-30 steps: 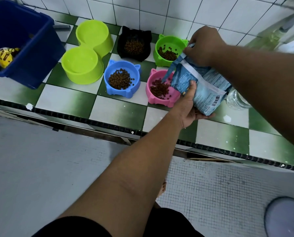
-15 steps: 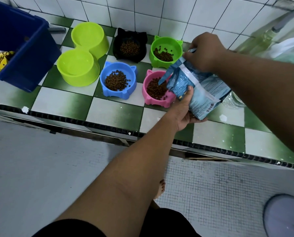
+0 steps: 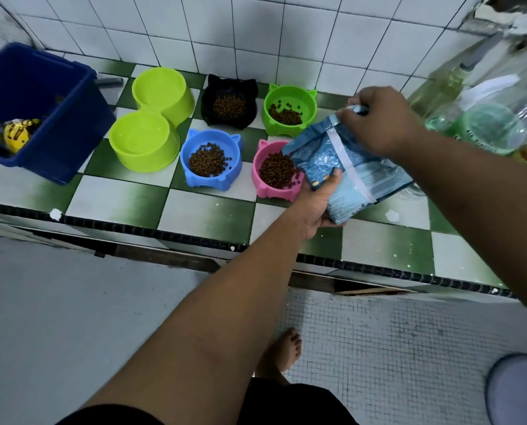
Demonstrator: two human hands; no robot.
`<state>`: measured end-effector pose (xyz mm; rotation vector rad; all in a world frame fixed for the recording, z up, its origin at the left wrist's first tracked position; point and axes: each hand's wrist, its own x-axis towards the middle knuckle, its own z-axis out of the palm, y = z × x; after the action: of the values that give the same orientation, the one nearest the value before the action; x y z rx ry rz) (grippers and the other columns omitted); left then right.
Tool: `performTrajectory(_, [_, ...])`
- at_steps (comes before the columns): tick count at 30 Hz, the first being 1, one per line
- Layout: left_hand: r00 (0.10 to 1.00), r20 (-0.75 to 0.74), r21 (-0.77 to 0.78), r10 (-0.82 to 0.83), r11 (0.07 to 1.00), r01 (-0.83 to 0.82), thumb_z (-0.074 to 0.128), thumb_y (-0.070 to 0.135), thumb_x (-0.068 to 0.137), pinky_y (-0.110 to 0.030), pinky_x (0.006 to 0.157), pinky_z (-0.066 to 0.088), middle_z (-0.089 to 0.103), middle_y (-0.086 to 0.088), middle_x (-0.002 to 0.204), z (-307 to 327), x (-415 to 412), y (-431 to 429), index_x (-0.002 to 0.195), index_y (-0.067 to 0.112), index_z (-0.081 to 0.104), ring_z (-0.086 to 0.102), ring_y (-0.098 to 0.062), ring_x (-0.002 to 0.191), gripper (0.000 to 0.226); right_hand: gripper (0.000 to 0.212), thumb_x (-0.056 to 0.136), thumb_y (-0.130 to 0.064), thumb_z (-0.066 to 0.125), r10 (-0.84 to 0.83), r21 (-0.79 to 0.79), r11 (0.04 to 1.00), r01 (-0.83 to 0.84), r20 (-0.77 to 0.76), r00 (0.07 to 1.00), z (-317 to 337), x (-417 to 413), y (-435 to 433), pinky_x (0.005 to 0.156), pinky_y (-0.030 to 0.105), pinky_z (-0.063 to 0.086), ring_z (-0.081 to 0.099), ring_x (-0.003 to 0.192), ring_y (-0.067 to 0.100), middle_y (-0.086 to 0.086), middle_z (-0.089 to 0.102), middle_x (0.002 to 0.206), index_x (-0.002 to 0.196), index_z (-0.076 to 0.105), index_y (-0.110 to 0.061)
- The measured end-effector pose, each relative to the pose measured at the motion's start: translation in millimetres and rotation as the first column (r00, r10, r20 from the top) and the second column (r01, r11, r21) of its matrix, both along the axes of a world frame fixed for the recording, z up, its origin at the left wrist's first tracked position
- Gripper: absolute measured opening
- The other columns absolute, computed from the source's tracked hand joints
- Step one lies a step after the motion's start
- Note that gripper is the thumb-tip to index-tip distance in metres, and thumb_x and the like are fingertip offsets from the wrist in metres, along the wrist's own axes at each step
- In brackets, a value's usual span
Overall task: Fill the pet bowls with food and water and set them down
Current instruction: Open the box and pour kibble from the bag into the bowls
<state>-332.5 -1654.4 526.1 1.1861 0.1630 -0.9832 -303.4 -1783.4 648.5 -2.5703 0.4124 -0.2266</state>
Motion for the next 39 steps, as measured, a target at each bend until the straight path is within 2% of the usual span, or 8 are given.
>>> performTrajectory(5, [0.994, 0.114, 0.045, 0.000, 0.999, -0.005, 0.069, 0.049, 0.093, -0.047, 0.070, 0.064, 0.061, -0.002, 0.138, 4.3, 2.0, 12.0, 0.138, 0.038, 0.039, 0.066, -0.034, 0.115, 0.055, 0.023, 0.091, -0.034, 0.066, -0.086, 0.208, 0.976, 0.071, 0.064, 0.994, -1.8, -19.9, -4.6, 0.071, 0.035, 0.056, 0.067, 0.072, 0.026, 0.011, 0.072, 0.083, 0.095, 0.068, -0.012])
performTrajectory(10, [0.977, 0.205, 0.056, 0.057, 0.996, -0.069, 0.071, 0.032, 0.095, -0.025, 0.054, 0.059, 0.062, 0.006, 0.129, 8.4, 10.8, 20.9, 0.147, 0.033, 0.037, 0.067, -0.011, 0.098, 0.061, 0.018, 0.095, -0.026, 0.065, -0.124, 0.270, 0.959, 0.089, 0.114, 0.986, 2.0, -31.2, 2.4, 0.046, 0.004, 0.037, 0.048, 0.054, 0.000, 0.002, 0.063, 0.076, 0.096, 0.067, -0.008])
performTrajectory(16, [0.937, 0.346, 0.061, 0.048, 0.995, -0.074, 0.082, 0.028, 0.086, -0.040, 0.084, 0.062, 0.065, 0.011, 0.125, 15.5, 20.8, 38.0, 0.135, 0.038, 0.045, 0.067, -0.014, 0.110, 0.061, 0.022, 0.094, -0.025, 0.066, -0.180, 0.459, 0.884, 0.086, 0.165, 0.970, -0.5, -39.7, 0.8, 0.062, 0.025, 0.050, 0.057, 0.067, 0.010, 0.004, 0.064, 0.079, 0.093, 0.066, -0.003])
performTrajectory(20, [0.894, 0.447, 0.060, 0.023, 0.997, -0.056, 0.084, 0.018, 0.083, -0.046, 0.098, 0.057, 0.070, 0.003, 0.125, 20.6, 31.7, 49.0, 0.129, 0.029, 0.053, 0.068, -0.018, 0.114, 0.057, 0.016, 0.096, -0.021, 0.065, -0.243, 0.580, 0.810, 0.094, 0.186, 0.952, -3.2, -46.3, 5.2, 0.053, 0.017, 0.048, 0.056, 0.053, -0.004, -0.003, 0.063, 0.072, 0.093, 0.065, -0.005])
performTrajectory(26, [0.882, 0.471, 0.056, 0.026, 0.997, -0.059, 0.086, 0.015, 0.081, -0.061, 0.092, 0.056, 0.072, -0.003, 0.124, 34.6, 47.3, 61.1, 0.124, 0.023, 0.058, 0.071, -0.029, 0.112, 0.053, 0.017, 0.096, -0.024, 0.065, -0.281, 0.671, 0.737, 0.081, 0.195, 0.940, -2.2, -49.4, 18.0, 0.053, 0.020, 0.047, 0.055, 0.056, 0.003, -0.001, 0.063, 0.072, 0.082, 0.061, -0.016])
performTrajectory(31, [0.859, 0.512, 0.065, 0.028, 0.995, -0.071, 0.080, 0.003, 0.084, -0.031, 0.087, 0.061, 0.072, 0.000, 0.115, 48.0, 53.1, 68.8, 0.126, 0.015, 0.057, 0.072, -0.011, 0.098, 0.050, 0.027, 0.096, -0.026, 0.065, -0.242, 0.696, 0.717, 0.046, 0.187, 0.952, 5.5, -48.8, 19.4, 0.067, 0.036, 0.058, 0.064, 0.073, 0.017, 0.012, 0.070, 0.088, 0.100, 0.066, 0.001])
performTrajectory(33, [0.854, 0.519, 0.059, 0.035, 0.995, -0.077, 0.081, 0.000, 0.082, -0.028, 0.085, 0.061, 0.072, 0.001, 0.115, 51.0, 55.6, 72.1, 0.127, 0.015, 0.057, 0.072, -0.010, 0.097, 0.053, 0.028, 0.095, -0.027, 0.066, -0.220, 0.694, 0.720, 0.028, 0.189, 0.957, 7.7, -48.0, 21.5, 0.069, 0.039, 0.058, 0.063, 0.073, 0.019, 0.014, 0.070, 0.089, 0.099, 0.067, 0.001])
performTrajectory(39, [0.852, 0.519, 0.039, 0.074, 0.993, -0.110, 0.085, 0.004, 0.078, -0.043, 0.097, 0.058, 0.073, 0.003, 0.118, 57.3, 63.3, 88.0, 0.118, 0.029, 0.063, 0.070, -0.020, 0.110, 0.052, 0.013, 0.097, -0.021, 0.063, -0.193, 0.696, 0.718, -0.007, 0.208, 0.959, 16.9, -39.3, 34.2, 0.055, 0.020, 0.052, 0.061, 0.058, 0.000, 0.001, 0.067, 0.077, 0.090, 0.066, -0.010])
